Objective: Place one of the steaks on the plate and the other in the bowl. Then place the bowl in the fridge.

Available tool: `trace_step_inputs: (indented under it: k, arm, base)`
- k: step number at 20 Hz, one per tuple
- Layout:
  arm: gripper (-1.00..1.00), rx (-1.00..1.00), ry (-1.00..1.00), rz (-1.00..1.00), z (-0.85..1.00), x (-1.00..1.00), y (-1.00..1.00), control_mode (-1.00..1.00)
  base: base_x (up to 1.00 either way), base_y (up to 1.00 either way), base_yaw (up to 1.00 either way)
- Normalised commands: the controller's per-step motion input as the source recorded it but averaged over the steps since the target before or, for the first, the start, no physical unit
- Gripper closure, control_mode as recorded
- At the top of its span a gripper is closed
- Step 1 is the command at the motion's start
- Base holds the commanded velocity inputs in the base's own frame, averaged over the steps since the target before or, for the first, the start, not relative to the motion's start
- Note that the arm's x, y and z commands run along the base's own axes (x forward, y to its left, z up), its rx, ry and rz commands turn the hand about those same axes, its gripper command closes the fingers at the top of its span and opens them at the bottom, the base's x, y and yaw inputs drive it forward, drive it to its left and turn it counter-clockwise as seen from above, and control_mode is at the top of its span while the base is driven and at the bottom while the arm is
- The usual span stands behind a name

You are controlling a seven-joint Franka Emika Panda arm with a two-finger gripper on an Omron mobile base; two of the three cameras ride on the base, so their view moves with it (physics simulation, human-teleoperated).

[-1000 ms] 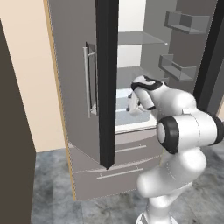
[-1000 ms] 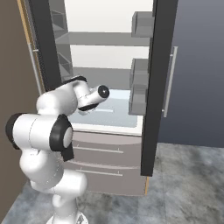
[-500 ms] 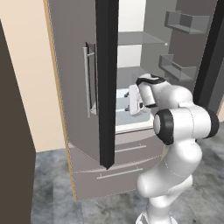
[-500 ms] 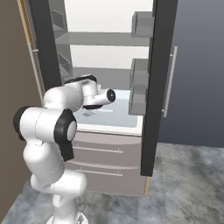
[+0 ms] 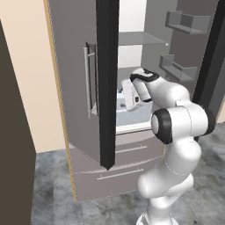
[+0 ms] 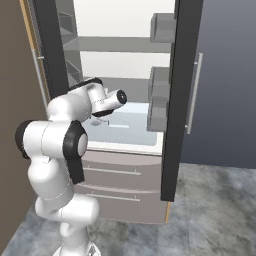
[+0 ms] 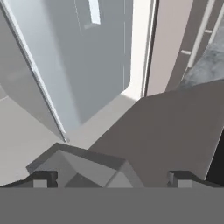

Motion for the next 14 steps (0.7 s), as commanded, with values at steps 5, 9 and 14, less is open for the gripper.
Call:
trace_step_inputs:
  k: [5,9,14]
  arm:
    - [-1.0,0.0,0.0,0.14,0.0,0.0,0.43,-1.0]
    - [-1.0,0.0,0.0,0.15,0.0,0.0,0.38,-1.0]
    - [-1.0,0.0,0.01,0.16,0.0,-0.18,0.36,-1.0]
  base:
    - [0.0,0.0,0.0]
    - [0.0,0.0,0.0]
    - [0.0,0.0,0.0]
